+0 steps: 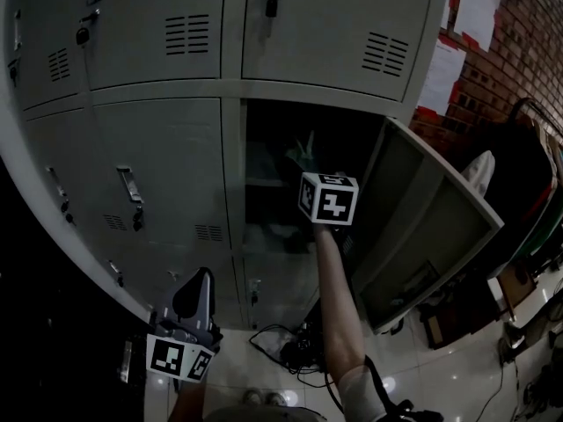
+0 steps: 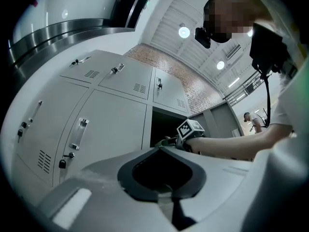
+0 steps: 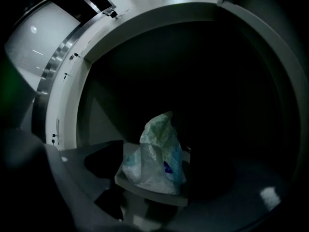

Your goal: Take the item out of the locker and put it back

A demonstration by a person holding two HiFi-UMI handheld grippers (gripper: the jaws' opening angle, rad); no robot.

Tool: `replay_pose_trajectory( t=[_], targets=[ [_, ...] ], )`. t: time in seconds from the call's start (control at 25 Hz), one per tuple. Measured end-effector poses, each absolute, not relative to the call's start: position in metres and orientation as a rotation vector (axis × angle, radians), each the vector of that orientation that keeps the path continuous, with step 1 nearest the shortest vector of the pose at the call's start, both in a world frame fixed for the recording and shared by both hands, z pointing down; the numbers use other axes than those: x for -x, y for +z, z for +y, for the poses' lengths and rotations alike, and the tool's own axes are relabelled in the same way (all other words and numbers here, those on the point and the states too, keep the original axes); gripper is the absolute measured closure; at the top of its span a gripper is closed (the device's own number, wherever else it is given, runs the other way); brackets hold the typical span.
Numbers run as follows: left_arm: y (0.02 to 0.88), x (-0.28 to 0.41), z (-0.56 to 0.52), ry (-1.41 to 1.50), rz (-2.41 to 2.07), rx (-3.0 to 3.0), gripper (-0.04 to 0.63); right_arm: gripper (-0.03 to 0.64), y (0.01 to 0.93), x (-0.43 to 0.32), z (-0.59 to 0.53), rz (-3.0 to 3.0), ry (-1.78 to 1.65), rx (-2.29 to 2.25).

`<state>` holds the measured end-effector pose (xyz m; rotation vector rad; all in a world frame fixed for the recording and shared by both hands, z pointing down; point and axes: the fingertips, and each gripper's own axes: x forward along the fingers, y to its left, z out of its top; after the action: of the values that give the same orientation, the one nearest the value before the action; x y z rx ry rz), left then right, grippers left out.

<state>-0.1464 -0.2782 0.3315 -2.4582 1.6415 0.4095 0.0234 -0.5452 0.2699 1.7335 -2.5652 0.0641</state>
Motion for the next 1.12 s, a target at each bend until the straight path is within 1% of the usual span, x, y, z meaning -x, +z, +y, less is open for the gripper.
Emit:
replay_pose_trajectory(
  t=[0.04, 0.08, 0.12, 0.16, 0.24, 0.4, 0.8, 0.92, 1.12],
  targets=[
    [0.331, 0.148, -0.280, 0.411, 1.646, 2.455, 0.589, 0.217, 0.270, -0.022, -0.548, -2.564, 0.056, -1.719],
    [0.331, 0.148, -0.282, 0.412, 1.648, 2.455, 0.589, 0.329, 0.272, -0.021, -0.550, -2.554, 0.040, -1.702],
    [0.331, 0.148, -0.284, 0.412, 1.649, 2.455, 0.589, 0.491, 0.273, -0.021, -0.551, -2.535, 0.018, -1.685],
    [0.332, 0.147, -0.285, 0.412, 1.650, 2.456, 0.589, 0.552, 0.275, -0.021, -0.552, -2.514, -0.003, -1.674],
    [0.334, 0.147, -0.287, 0.415, 1.654, 2.459, 0.589, 0.593, 0.275, -0.022, -0.553, -2.495, -0.017, -1.667],
    [0.336, 0.144, -0.289, 0.418, 1.651, 2.469, 0.589, 0.607, 0.274, -0.023, -0.551, -2.514, -0.001, -1.674],
    [0.330, 0.141, -0.284, 0.427, 1.642, 2.457, 0.589, 0.611, 0.266, -0.027, -0.533, -2.559, -0.019, -1.695],
    [0.328, 0.137, -0.281, 0.434, 1.632, 2.461, 0.589, 0.611, 0.264, -0.026, -0.506, -2.607, -0.044, -1.683],
    [0.324, 0.128, -0.274, 0.439, 1.599, 2.469, 0.589, 0.611, 0.266, -0.026, -0.423, -2.740, -0.150, -1.679]
  ],
)
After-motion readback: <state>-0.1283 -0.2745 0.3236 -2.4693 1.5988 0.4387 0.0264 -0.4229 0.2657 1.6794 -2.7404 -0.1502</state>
